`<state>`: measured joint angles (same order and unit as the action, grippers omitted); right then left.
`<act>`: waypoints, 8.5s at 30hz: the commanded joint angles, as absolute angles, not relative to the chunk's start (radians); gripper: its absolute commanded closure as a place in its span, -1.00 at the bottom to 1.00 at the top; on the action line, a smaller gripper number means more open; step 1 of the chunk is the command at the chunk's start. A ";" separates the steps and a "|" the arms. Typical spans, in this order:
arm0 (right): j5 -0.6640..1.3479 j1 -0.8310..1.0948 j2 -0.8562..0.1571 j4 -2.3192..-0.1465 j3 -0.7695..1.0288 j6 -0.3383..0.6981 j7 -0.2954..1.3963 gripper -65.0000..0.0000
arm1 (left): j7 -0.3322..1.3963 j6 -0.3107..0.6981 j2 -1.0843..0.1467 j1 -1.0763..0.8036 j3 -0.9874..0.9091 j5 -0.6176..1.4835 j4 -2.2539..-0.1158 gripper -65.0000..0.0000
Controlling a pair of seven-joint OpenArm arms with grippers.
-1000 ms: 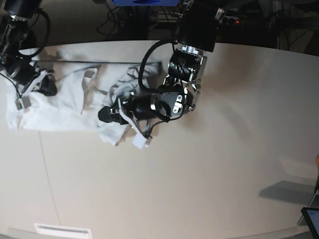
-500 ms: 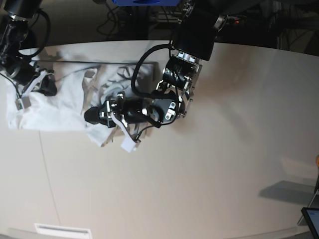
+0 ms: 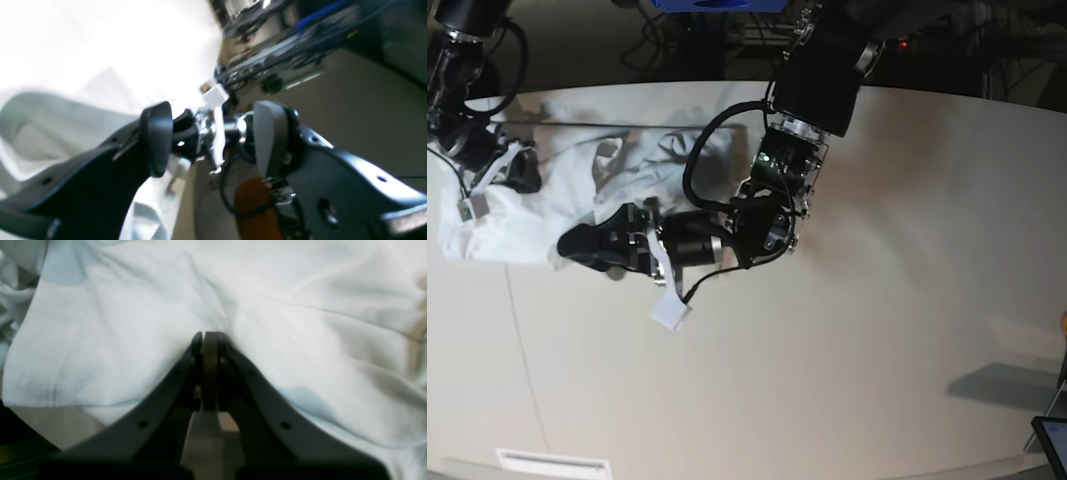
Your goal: Fold the T-shirt properly
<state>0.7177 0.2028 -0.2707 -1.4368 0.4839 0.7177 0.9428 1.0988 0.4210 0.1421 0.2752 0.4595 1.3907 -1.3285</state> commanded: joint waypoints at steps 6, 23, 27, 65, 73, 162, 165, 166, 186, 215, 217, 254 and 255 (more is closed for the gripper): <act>0.644 0.206 -0.283 -1.434 0.486 0.698 0.993 1.00 | 1.078 0.432 -0.007 0.343 0.449 1.461 -1.460 -0.17; 0.644 0.206 -0.283 -1.434 0.486 0.698 0.993 1.00 | 1.078 0.134 -0.165 0.248 0.424 1.461 -1.560 1.00; 0.645 0.206 -0.283 -1.434 0.486 0.698 0.993 1.00 | 1.079 0.133 -0.128 0.232 0.453 1.458 -1.471 1.00; 0.645 0.168 -0.283 -1.434 0.486 0.698 1.009 1.00 | 1.326 0.231 0.154 0.510 0.992 1.211 -1.403 0.99; 0.644 0.170 -0.283 -1.432 0.486 0.698 1.009 1.00 | 1.311 0.231 0.154 0.509 0.963 1.017 -1.577 1.00; 0.644 0.160 -0.283 -1.432 0.484 0.698 1.010 1.00 | 1.256 -0.001 -0.084 0.403 0.677 1.173 -1.572 0.97; 0.648 0.159 -0.283 -1.432 0.446 0.698 1.010 1.00 | 1.256 -0.001 -0.084 0.386 0.677 1.167 -1.573 0.97; 0.651 0.159 -0.283 -1.437 0.435 0.698 1.010 1.00 | 1.256 -0.001 -0.085 0.386 0.679 1.167 -1.578 0.97; 0.665 0.171 -0.249 -1.681 0.641 0.698 1.110 -0.14 | 1.247 -0.001 -0.050 0.354 0.786 1.055 -1.534 0.95; 0.843 0.150 -0.251 -1.709 0.774 0.698 1.121 -0.11 | 1.248 -0.008 -0.064 0.300 0.757 0.855 -1.514 0.96; 0.843 0.148 -0.251 -1.709 0.774 0.698 1.121 -0.11 | 1.253 -0.008 -0.064 0.298 0.754 0.840 -1.489 0.96; 0.840 0.143 -0.255 -1.707 0.591 0.698 1.115 -0.11 | 1.395 -0.010 -0.186 0.151 0.467 0.602 -1.693 0.97; 0.840 0.143 -0.255 -1.707 0.581 0.698 1.115 -0.11 | 1.395 -0.010 -0.186 0.151 0.467 0.602 -1.693 0.97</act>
<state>0.8173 0.1532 -0.2394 -1.6924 0.5751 0.6918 1.1362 1.3991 -0.0040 -0.1856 0.1352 0.4709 0.5987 -1.6749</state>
